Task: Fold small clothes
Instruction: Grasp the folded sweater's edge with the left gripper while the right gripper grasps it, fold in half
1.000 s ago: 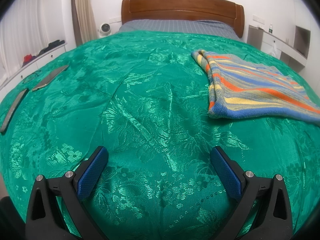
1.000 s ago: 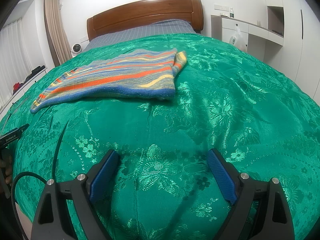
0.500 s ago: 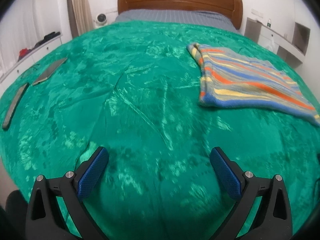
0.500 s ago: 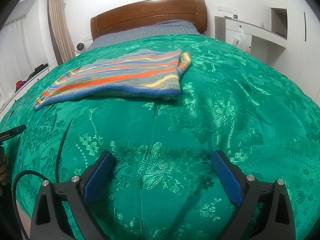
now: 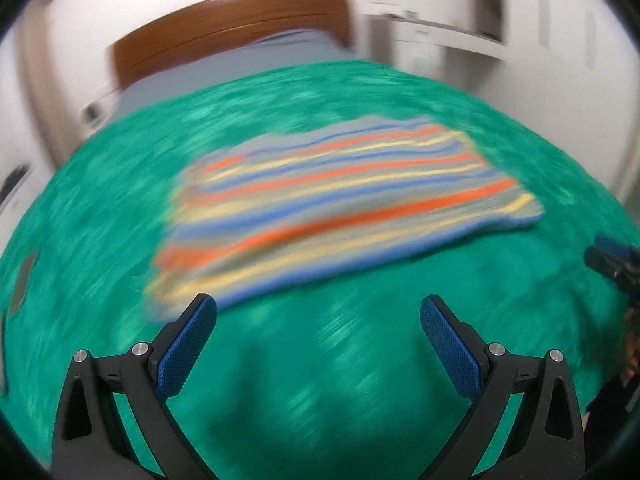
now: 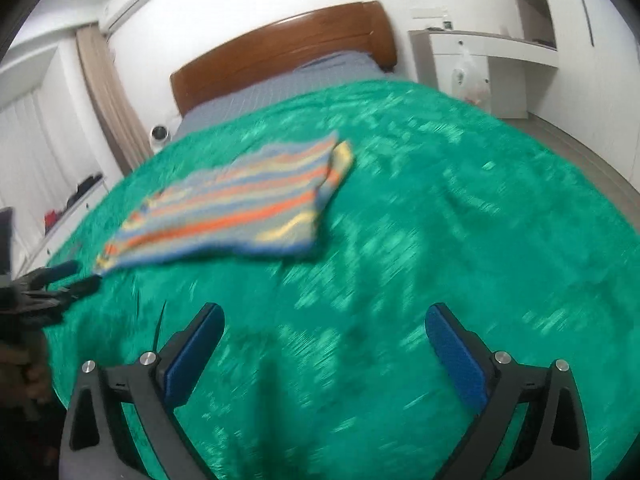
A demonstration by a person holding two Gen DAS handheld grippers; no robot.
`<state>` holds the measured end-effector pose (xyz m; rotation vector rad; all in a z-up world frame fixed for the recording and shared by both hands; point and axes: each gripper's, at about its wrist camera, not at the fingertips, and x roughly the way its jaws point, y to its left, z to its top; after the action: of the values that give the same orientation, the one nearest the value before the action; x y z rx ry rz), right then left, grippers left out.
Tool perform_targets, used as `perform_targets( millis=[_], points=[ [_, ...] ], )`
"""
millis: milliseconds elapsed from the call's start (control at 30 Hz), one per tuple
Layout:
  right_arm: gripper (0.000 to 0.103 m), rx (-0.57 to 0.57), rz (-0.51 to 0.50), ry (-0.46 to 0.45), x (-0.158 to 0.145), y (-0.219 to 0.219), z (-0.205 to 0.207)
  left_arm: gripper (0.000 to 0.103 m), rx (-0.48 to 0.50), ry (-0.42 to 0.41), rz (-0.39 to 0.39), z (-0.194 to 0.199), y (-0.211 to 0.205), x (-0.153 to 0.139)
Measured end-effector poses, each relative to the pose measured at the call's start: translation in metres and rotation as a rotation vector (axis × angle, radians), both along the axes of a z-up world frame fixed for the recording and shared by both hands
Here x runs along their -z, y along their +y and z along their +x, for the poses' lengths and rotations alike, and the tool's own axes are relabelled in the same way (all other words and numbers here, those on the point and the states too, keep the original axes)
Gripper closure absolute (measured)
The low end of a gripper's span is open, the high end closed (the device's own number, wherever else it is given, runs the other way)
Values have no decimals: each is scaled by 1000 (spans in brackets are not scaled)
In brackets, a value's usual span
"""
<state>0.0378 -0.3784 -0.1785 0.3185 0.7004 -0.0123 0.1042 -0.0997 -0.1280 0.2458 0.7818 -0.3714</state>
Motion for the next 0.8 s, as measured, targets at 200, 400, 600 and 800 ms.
perform_targets(
  millis=[200,400,600,800],
  points=[
    [4,-137,113,53,-22,-51,61,2,263,11,118,37,-130,29],
    [19,-313,325,206,-2,-80,180,84,392,-98,201,34,-182,40],
    [57,-327,484,318,39,-60,285,99,362,-115,87,41,-165,27],
    [92,-363,358,239,-18,-2,299,99,220,-105,-135,50,-100,-13]
  ],
)
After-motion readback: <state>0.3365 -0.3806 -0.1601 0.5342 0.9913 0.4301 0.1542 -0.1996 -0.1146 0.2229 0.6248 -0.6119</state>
